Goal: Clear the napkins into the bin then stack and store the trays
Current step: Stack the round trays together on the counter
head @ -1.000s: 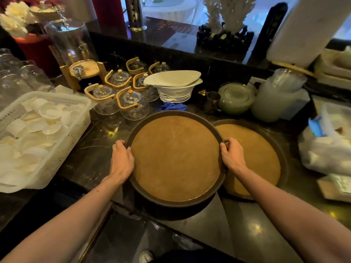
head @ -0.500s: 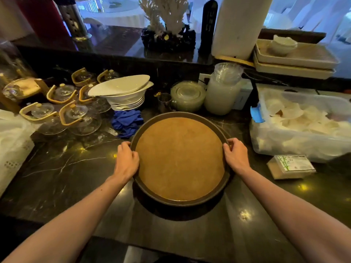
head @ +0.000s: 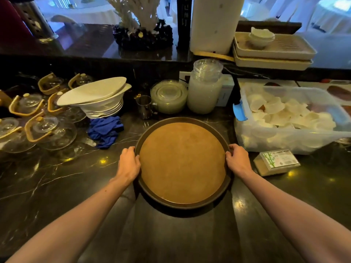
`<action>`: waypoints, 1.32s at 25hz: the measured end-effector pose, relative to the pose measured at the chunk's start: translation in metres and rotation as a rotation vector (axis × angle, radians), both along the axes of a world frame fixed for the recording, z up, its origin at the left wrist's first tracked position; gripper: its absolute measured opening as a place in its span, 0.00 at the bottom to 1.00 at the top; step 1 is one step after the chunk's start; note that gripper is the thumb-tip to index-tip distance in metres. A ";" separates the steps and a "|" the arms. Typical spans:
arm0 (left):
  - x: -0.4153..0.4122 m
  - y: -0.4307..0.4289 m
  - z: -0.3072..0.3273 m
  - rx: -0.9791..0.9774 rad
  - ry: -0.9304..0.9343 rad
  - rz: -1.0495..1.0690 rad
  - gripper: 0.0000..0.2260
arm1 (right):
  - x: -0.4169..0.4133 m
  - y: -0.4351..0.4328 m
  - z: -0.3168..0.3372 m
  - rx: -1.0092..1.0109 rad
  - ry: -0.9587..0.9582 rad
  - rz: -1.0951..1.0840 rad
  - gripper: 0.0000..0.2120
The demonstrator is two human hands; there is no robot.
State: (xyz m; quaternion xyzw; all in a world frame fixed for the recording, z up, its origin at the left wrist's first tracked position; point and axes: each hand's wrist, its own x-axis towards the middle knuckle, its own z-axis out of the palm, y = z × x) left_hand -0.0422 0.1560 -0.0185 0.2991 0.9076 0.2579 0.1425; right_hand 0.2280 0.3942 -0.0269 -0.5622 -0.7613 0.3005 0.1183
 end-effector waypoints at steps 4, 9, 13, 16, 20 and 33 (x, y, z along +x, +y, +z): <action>-0.011 0.017 -0.005 -0.039 0.005 -0.053 0.15 | 0.000 0.007 -0.004 0.005 -0.053 0.008 0.17; -0.011 0.023 -0.013 -0.120 -0.015 -0.069 0.14 | -0.002 0.012 -0.003 0.009 -0.103 0.028 0.18; -0.012 0.023 -0.015 -0.139 0.024 -0.072 0.14 | -0.004 0.012 -0.005 0.016 -0.120 0.046 0.18; -0.013 0.021 -0.015 -0.133 0.026 -0.054 0.14 | -0.007 0.010 -0.004 0.007 -0.117 0.036 0.18; -0.010 0.020 -0.014 -0.070 0.043 -0.043 0.13 | -0.010 0.008 -0.002 0.013 -0.124 0.041 0.17; -0.012 0.034 -0.016 -0.117 -0.024 0.037 0.25 | -0.016 0.004 -0.001 -0.090 -0.156 0.049 0.19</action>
